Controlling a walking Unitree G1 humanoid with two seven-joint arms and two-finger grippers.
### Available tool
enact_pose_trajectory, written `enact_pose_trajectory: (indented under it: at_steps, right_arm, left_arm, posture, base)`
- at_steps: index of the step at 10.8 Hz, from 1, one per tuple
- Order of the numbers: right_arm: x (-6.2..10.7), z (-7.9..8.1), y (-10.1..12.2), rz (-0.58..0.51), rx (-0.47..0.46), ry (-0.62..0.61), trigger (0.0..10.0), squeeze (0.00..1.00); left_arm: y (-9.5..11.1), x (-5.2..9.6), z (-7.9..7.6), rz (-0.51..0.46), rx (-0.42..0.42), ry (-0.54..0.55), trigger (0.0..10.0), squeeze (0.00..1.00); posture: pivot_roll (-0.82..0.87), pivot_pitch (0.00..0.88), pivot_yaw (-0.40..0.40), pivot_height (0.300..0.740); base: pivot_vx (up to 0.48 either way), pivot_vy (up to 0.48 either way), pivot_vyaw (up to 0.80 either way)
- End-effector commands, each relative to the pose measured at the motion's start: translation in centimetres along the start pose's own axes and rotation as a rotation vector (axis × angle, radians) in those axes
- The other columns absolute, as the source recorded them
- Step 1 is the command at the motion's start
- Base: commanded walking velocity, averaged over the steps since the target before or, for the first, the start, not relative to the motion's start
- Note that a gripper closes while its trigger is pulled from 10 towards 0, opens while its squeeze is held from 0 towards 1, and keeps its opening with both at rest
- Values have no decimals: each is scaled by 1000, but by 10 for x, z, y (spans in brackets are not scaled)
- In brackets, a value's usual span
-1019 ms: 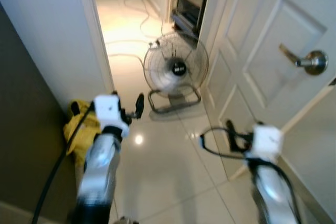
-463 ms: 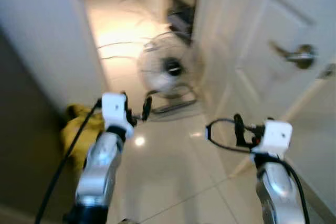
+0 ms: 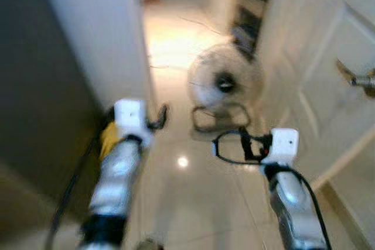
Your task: Clean up the room
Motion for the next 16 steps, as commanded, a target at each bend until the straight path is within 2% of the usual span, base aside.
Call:
enact_pose_trajectory:
  at_steps: [1,3,5,6,7,9,11,13,16]
  right_arm:
    - [-3,4,4,-15,-16,13,10000,0]
    - [-4,3,1,-4,-9,30,10000,0]
    - [-5,1,-4,7,6,42,10000,0]
    - [-7,0,-7,19,-25,26,10000,0]
    - [-10,1,-6,18,-24,23,10000,0]
    - [-12,2,-6,13,-47,11,10000,0]
    - [-14,4,-5,7,-63,9,10000,0]
    - [-18,5,-1,-6,-77,4,10000,0]
    - [-18,6,0,-10,-74,12,10000,0]
  left_arm:
    - [0,-5,3,12,22,17,10000,0]
    - [-1,-9,-1,25,55,12,10000,0]
    - [-2,-14,2,23,43,25,10000,0]
    - [-1,-20,3,21,6,38,10000,0]
    - [4,-27,1,10,3,29,10000,0]
    - [10,-33,2,-2,-49,23,10000,0]
    - [11,-40,4,9,-16,34,10000,0]
    - [13,-45,-1,2,-13,21,10000,0]
    - [16,-47,0,-7,-9,25,10000,0]
  posture:
    - [-26,0,7,740]
    - [-36,0,5,740]
    - [-38,0,5,740]
    - [-38,0,4,740]
    - [-39,0,6,740]
    - [-43,0,21,740]
    - [-44,0,24,740]
    - [-41,0,23,740]
    - [-40,0,16,740]
  base:
    - [0,0,594]
    - [-324,358,581]
    - [-293,381,559]
    - [0,0,0]
    - [0,0,0]
    - [0,0,0]
    - [0,0,0]
    - [-358,0,0]
    - [-390,0,0]
Point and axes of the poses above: a point about 5 cm out from each wrist's last joint towards the gripper, its own x axis pointing back from the gripper into the wrist, its own y axis along the axis of the wrist's last joint, z = x × y, the point moved 4 cm from there along -x, pointing out of the wrist towards the gripper, and after that the axes turned 12 degrees about x, right-handed, at the moved point
